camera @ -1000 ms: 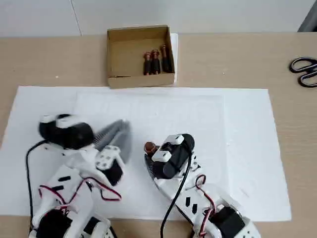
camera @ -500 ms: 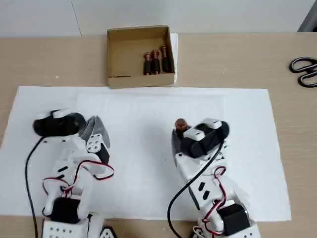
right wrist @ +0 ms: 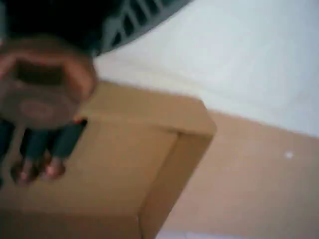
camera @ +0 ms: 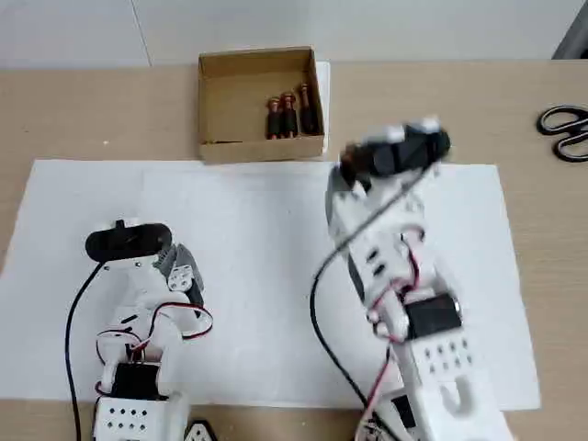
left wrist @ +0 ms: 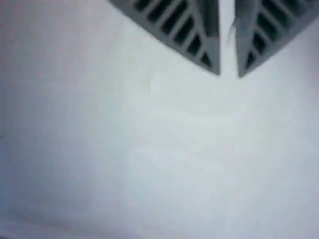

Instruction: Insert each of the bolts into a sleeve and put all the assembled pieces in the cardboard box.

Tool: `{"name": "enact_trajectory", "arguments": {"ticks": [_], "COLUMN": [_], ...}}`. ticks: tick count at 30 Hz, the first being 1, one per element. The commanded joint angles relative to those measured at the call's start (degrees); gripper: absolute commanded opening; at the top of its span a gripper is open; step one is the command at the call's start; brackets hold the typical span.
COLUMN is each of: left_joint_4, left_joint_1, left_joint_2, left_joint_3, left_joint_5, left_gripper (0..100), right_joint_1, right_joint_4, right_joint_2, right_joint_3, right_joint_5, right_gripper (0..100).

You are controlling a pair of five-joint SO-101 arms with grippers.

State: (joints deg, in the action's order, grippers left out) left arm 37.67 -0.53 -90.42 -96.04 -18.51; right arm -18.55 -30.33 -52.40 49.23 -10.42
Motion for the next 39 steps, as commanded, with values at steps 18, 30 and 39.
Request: {"name": "enact_trajectory", "arguments": {"ticks": [18, 30, 39], "left_joint_4": [-1.2, -1.1, -1.1], "left_joint_1": [0.0, 0.2, 0.1], "left_joint_2": [-0.6, -0.6, -0.6], "left_joint_3": [0.0, 0.0, 0.0], "left_joint_5": [0.0, -0.1, -0.1], "left_gripper": [1, 1, 1], "right_joint_1": [0.2, -3.1, -2.9], "right_joint_4": [8.8, 8.8, 6.4], "right_joint_2": [65.3, 100.1, 115.4], "right_joint_3": [-59.7, -94.4, -113.3], "right_joint_5": [-0.7, -0.4, -0.3], "right_gripper": [0.3, 0.4, 0.5]}}
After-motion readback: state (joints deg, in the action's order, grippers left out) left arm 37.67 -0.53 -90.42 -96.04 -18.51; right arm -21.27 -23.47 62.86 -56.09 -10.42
